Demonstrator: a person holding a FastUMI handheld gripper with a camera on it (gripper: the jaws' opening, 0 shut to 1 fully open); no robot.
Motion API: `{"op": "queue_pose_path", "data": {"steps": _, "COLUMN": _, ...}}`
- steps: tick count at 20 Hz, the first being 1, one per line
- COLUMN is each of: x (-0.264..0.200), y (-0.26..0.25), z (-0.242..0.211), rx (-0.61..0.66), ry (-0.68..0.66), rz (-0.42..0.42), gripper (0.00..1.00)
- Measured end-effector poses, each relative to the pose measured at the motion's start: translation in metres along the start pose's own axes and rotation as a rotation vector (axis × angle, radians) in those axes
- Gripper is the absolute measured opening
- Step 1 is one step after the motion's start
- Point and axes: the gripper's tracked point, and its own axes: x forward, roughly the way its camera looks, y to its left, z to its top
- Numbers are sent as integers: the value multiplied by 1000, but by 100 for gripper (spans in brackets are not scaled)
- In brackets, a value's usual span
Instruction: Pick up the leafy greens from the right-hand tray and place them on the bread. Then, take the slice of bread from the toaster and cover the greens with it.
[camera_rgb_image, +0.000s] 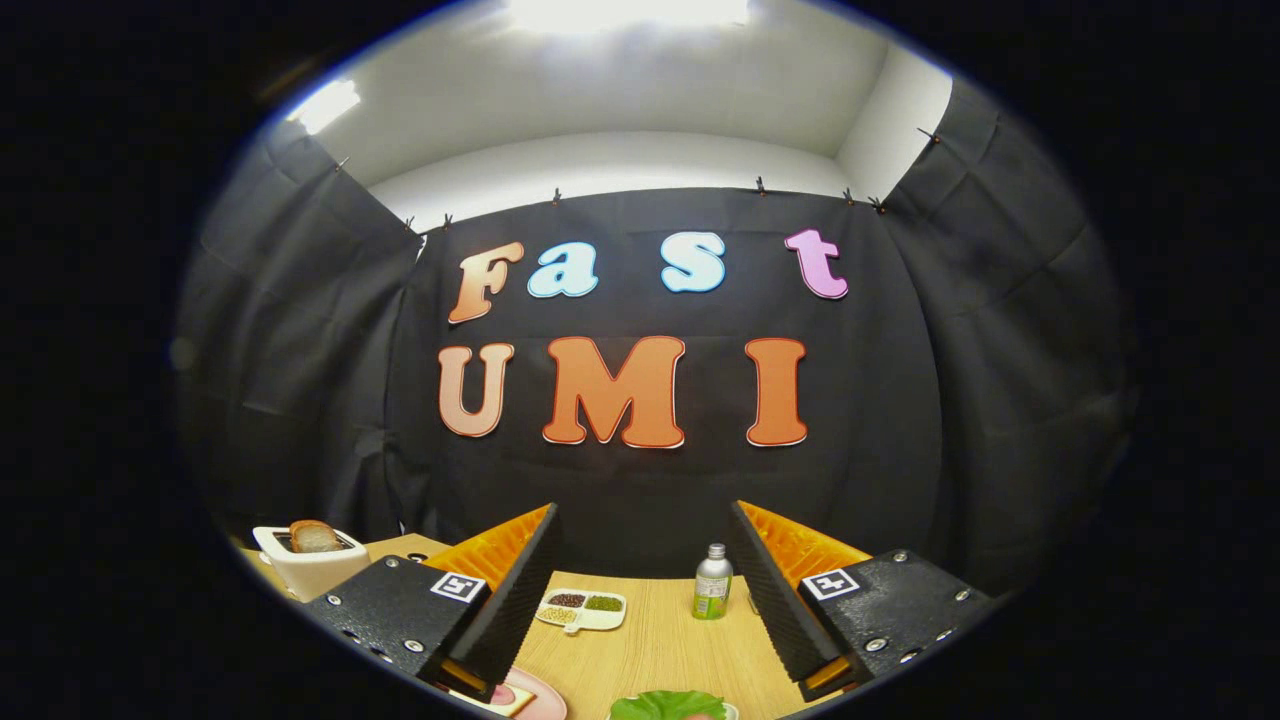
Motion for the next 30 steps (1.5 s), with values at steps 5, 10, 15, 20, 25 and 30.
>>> {"op": "queue_pose_path", "data": {"steps": 5, "x": 0, "y": 0, "z": -8, "rx": -3, "ry": 23, "rz": 4, "gripper": 99}}
{"op": "queue_pose_path", "data": {"steps": 10, "x": -2, "y": -3, "z": -26, "rx": 6, "ry": 90, "rz": 5, "gripper": 99}}
{"op": "queue_pose_path", "data": {"steps": 15, "x": -4, "y": -8, "z": -49, "rx": -6, "ry": 172, "rz": -4, "gripper": 99}}
{"op": "queue_pose_path", "data": {"steps": 20, "x": -7, "y": -6, "z": -82, "rx": 24, "ry": 291, "rz": 16, "gripper": 99}}
{"op": "queue_pose_path", "data": {"steps": 25, "x": -11, "y": -6, "z": -114, "rx": 19, "ry": 405, "rz": 14, "gripper": 99}}
{"op": "queue_pose_path", "data": {"steps": 30, "x": -21, "y": -10, "z": -159, "rx": -42, "ry": 566, "rz": -4, "gripper": 100}}
